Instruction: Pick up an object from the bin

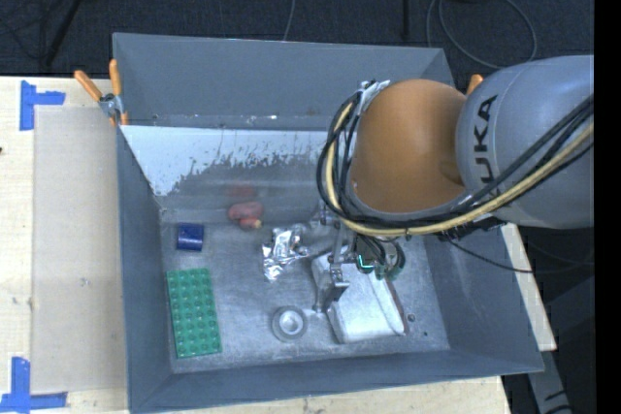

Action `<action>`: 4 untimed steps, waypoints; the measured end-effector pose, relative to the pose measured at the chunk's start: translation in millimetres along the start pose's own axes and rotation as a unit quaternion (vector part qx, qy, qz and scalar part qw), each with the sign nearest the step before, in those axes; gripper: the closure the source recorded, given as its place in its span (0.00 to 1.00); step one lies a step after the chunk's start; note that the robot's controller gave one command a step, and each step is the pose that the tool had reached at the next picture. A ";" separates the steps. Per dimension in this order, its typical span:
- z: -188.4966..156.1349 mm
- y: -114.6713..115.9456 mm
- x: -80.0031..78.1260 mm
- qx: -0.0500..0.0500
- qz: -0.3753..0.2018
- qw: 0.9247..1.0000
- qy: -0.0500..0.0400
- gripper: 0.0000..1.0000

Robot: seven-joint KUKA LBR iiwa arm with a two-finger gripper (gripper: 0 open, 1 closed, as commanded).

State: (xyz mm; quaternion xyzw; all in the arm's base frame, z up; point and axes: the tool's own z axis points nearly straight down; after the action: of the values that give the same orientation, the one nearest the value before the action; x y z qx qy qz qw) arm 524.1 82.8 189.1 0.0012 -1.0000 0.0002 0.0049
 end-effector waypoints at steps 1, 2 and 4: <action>113.1 23.1 -78.2 -0.002 0.031 0.999 -0.007 0.00; 108.0 22.3 -78.6 -0.002 0.032 0.999 -0.008 1.00; -12.9 17.9 -83.6 -0.001 0.039 0.999 -0.005 0.00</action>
Offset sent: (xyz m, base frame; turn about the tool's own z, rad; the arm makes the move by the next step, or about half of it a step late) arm 0.0750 0.0226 -0.1114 0.0622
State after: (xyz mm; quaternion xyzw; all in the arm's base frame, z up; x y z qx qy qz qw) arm 607.8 100.9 201.1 -0.0375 -0.9993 -0.0003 -0.0004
